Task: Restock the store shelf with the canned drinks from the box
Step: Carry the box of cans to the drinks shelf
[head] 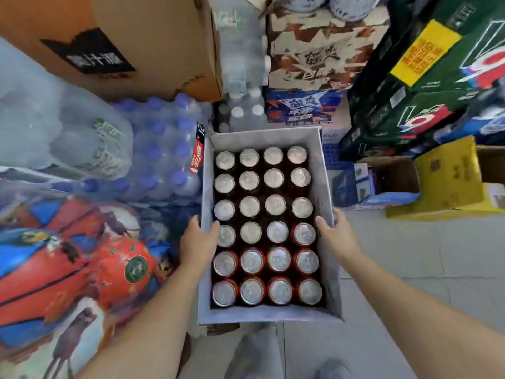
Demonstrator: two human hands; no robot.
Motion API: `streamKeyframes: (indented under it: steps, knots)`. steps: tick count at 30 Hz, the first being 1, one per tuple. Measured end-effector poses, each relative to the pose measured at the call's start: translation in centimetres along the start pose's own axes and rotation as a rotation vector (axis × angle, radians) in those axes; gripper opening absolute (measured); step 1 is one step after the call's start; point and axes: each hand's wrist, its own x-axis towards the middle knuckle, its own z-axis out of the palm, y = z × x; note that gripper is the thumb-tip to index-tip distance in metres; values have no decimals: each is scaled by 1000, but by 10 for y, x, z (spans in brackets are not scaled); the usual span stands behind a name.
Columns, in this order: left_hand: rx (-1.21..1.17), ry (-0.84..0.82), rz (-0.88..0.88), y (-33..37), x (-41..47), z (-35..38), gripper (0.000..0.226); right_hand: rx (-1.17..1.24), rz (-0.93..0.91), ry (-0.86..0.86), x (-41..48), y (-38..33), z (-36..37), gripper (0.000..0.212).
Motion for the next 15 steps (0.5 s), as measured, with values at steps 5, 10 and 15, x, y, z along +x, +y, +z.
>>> streamKeyframes:
  steps: [5,10,15]
  knots:
    - [-15,11,-51,-6,20,13,33,-33,19,19,0,-14,2,57]
    - [59,68,-9,-13,28,16,35,-120,10,56,0,-15,1,36]
    - [170,116,41,-18,32,21,37,-137,-10,85,2,-13,4,37]
